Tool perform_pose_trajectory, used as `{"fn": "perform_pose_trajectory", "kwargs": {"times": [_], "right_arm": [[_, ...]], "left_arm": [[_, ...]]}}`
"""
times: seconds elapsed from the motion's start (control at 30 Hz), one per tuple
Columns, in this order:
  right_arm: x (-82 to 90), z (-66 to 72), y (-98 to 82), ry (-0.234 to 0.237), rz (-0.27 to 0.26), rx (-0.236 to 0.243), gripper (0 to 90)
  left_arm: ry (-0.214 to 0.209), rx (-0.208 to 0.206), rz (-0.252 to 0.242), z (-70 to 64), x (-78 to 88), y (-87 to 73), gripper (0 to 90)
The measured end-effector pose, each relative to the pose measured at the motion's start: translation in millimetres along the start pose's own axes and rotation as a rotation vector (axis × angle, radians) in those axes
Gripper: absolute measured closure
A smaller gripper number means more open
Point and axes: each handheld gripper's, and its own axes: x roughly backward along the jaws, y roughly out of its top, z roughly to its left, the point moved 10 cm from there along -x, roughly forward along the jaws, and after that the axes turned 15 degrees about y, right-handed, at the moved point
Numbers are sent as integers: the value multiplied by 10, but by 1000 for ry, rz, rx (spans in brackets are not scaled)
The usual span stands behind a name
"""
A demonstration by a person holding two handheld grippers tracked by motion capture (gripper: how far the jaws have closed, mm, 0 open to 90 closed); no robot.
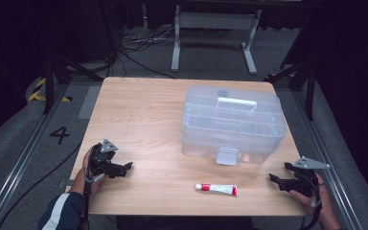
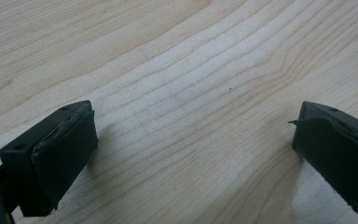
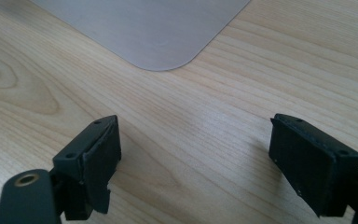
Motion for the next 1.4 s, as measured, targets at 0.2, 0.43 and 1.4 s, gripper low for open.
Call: {"fn": "perform_pose_trajectory", "kwargs": {"times": [0.2,0.43,1.4], "right_arm": [[4,-8,2,13,20,8,173],[42,-55,19,5,-7,-15,265],[806,242,1099,-42,-185,200,324]], "left_arm": [[3,-6,-1,7,11,-10,5],[-5,-11,-2,5,15,-15,5],[-4,-5,-3,2,21,-20,6]]}}
